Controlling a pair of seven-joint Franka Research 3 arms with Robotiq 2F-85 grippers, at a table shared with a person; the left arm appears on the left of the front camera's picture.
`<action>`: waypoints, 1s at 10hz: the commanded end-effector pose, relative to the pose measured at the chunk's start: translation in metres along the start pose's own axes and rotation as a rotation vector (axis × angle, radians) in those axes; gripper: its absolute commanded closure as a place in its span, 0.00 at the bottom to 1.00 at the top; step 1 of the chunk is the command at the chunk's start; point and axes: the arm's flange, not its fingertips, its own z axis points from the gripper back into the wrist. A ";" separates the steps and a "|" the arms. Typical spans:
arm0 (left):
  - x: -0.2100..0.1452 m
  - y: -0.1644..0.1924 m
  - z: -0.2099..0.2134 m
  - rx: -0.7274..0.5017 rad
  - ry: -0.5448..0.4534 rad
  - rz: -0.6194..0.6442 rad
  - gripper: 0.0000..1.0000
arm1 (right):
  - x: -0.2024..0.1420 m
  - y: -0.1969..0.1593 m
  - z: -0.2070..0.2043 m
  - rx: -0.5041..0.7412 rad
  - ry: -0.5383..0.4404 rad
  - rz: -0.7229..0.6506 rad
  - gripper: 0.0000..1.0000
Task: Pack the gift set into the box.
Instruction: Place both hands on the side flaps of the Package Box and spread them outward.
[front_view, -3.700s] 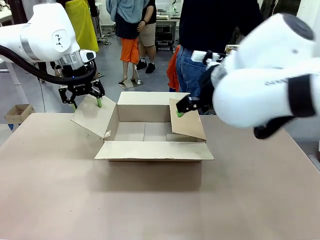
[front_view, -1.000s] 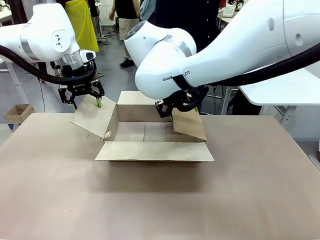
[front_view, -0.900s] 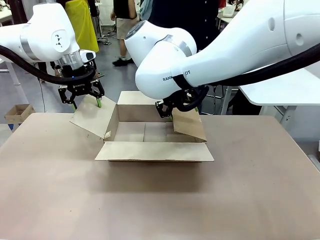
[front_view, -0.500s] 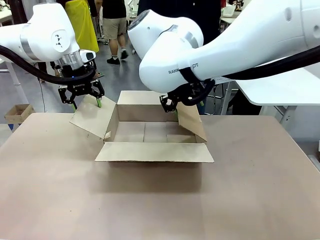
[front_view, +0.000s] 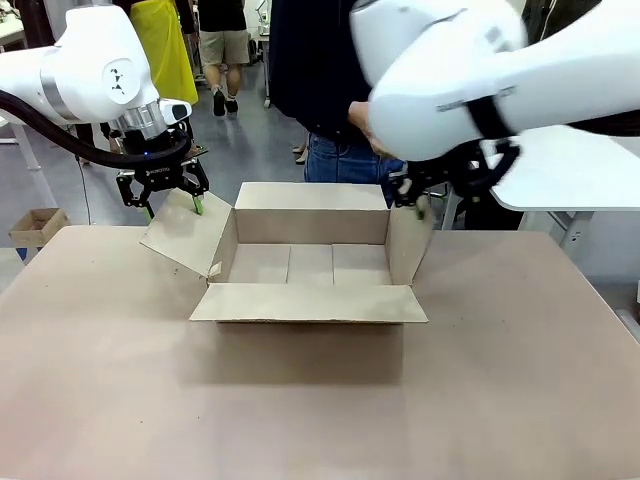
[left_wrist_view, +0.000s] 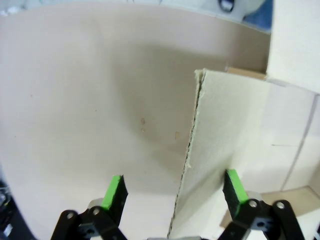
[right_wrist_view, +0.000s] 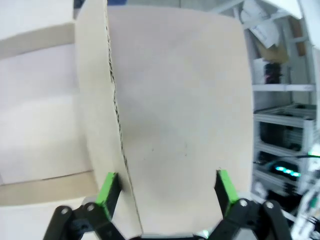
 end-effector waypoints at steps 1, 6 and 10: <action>-0.001 0.002 0.001 0.019 -0.008 0.011 0.00 | -0.019 -0.044 -0.035 0.206 0.028 -0.004 0.00; -0.001 0.002 0.001 0.019 -0.008 0.011 0.00 | -0.015 -0.057 -0.057 0.255 0.027 -0.057 0.00; -0.001 0.002 0.001 0.019 -0.008 0.011 0.00 | -0.015 -0.057 -0.057 0.255 0.027 -0.057 0.00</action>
